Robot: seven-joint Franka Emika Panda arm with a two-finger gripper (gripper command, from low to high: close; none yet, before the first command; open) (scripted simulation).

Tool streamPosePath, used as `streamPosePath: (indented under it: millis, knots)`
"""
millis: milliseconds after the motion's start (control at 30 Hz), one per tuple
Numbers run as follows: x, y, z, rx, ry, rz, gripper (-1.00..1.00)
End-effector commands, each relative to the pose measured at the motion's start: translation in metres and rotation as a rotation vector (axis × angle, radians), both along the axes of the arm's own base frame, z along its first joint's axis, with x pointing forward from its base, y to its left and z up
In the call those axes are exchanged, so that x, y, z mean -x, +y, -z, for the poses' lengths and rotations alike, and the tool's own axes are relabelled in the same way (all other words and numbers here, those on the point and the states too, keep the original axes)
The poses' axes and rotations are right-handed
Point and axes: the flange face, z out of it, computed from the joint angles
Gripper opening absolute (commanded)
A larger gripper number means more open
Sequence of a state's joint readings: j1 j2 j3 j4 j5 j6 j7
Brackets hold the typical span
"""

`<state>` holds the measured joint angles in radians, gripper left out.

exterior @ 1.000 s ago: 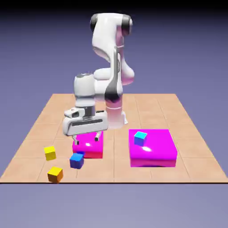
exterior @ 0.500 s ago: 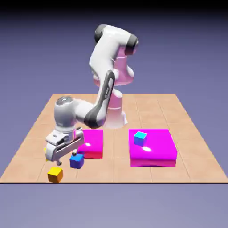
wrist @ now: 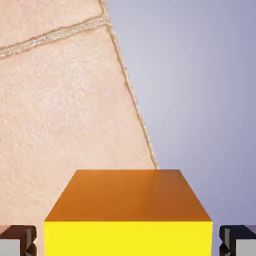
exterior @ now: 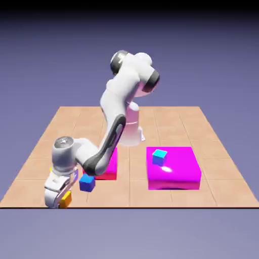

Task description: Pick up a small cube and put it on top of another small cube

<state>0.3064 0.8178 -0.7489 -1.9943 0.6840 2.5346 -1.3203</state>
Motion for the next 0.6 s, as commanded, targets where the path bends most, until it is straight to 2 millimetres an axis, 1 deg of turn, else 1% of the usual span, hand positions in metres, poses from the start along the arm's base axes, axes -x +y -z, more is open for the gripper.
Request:
streamPosePath:
  millis: [0, 33, 67, 300, 567]
  knots:
    - [-0.001, 0.002, -0.020, 0.001, -0.001, -0.001, -1.00]
    - [-0.001, 0.004, -0.038, 0.000, 0.000, 0.000, -1.00]
    - [0.001, 0.005, -0.050, -0.004, 0.000, 0.015, -1.00]
    - [0.019, 0.013, -0.053, -0.043, 0.005, 0.271, -1.00]
    - [0.037, 0.026, -0.061, -0.065, 0.016, 0.549, -1.00]
